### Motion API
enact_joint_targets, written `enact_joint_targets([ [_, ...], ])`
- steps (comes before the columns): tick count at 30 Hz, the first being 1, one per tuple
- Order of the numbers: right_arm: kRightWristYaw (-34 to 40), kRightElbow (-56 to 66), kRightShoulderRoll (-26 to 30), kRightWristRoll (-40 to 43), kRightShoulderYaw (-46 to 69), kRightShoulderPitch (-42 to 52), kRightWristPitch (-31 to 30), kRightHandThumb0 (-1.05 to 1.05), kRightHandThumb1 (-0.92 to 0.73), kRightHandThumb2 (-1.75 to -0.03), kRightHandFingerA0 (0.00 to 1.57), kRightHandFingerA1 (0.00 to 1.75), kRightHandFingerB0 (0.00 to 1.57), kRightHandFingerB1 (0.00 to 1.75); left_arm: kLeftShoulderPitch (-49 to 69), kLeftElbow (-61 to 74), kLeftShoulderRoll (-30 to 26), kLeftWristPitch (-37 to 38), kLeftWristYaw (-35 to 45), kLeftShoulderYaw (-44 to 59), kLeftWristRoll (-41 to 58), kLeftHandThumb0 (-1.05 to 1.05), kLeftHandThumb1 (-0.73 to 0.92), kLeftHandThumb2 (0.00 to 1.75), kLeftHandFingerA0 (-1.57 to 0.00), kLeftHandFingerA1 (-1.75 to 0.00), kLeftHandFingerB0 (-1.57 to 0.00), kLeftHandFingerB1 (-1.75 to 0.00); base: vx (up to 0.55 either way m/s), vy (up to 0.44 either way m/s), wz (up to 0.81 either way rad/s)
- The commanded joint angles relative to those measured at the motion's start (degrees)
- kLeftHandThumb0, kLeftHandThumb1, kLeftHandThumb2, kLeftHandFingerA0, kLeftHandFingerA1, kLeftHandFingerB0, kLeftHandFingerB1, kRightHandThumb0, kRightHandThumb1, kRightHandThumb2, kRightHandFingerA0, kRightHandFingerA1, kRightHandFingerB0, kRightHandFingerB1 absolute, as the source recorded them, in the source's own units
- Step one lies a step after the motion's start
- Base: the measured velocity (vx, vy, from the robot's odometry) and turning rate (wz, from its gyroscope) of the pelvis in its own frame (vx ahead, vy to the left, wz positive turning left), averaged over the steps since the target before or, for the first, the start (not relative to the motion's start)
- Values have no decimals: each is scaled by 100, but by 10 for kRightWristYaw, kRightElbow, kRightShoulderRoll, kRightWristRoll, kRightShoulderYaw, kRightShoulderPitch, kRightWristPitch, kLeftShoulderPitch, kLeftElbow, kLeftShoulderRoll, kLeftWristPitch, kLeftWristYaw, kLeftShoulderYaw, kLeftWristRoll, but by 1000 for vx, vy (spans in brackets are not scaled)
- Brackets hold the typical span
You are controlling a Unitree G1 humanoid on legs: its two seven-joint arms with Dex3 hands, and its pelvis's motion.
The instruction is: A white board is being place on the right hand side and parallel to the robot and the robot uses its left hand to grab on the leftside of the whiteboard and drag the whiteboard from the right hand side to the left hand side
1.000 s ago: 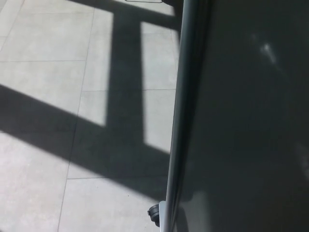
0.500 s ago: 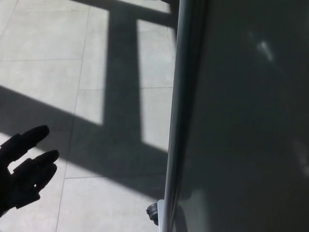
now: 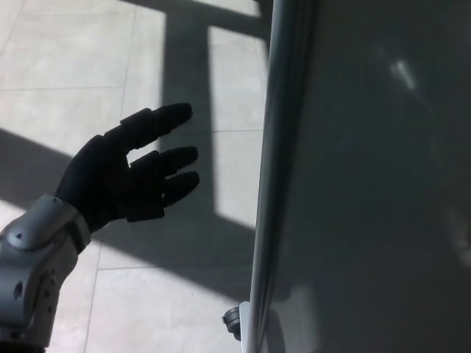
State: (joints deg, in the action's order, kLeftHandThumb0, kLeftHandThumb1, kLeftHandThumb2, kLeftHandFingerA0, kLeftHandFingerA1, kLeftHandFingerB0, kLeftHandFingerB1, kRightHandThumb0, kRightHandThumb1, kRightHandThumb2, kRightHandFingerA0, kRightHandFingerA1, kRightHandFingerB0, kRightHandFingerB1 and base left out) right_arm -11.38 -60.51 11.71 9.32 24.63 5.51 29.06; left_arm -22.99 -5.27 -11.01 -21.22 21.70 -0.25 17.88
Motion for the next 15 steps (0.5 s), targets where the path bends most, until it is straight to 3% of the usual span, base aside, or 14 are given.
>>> enact_joint_targets([
  [1, 11, -9, 12, 2, -3, -3, 20, -68, -65, -60, 95, 76, 45, 52, -40, -51, 2, -4, -8, -26, -40, -30, 47, 60, -31, -41, -25, -33, 0, 0, 0],
  [2, 8, -9, 13, 5, -2, -2, 17, -69, -64, -60, 96, 75, 45, 50, -47, -59, 10, -8, -7, -32, -38, -38, 43, 61, -30, -41, -27, -35, 0, 0, 0],
  [3, 8, -9, 12, 4, -4, 0, 19, -71, -64, -60, 96, 75, 45, 51, -53, -64, 10, -6, 4, -43, -41, -22, 31, 87, -12, -52, -10, -50, 0, 0, 0],
  [6, 10, -9, 11, 3, -7, 2, 22, -70, -64, -60, 96, 76, 46, 52, -57, -67, 11, -2, 16, -53, -38, -24, 32, 87, -8, -51, -6, -49, 0, 0, 0],
  [7, 10, -9, 11, 2, -8, 3, 25, -71, -64, -60, 97, 77, 45, 52, -59, -68, 15, -2, 20, -56, -36, -42, 46, 60, -16, -36, -16, -31, 0, 0, 0],
  [8, 8, -13, 12, 0, -10, 4, 32, -73, -65, -60, 99, 77, 45, 53, -62, -71, 25, 0, 18, -64, -37, -23, 38, 88, -2, -49, 0, -47, 0, 0, 0],
  [10, 12, -16, 13, -2, -13, 5, 33, -72, -65, -60, 98, 76, 45, 53, -65, -77, 29, 7, 19, -71, -42, -25, 35, 87, -2, -49, 0, -48, 0, 0, 0],
  [11, 15, -16, 13, -4, -16, 5, 30, -74, -65, -60, 100, 76, 44, 51, -69, -88, 34, 22, 14, -77, -52, -49, 38, 62, -10, -37, -7, -29, 0, 0, 0],
  [15, 18, -14, 15, -4, -20, 8, 32, -74, -65, -60, 99, 76, 44, 52, -88, -115, 46, 31, 9, -82, -62, -51, 34, 69, -10, -42, -1, -29, 0, 0, 0],
])
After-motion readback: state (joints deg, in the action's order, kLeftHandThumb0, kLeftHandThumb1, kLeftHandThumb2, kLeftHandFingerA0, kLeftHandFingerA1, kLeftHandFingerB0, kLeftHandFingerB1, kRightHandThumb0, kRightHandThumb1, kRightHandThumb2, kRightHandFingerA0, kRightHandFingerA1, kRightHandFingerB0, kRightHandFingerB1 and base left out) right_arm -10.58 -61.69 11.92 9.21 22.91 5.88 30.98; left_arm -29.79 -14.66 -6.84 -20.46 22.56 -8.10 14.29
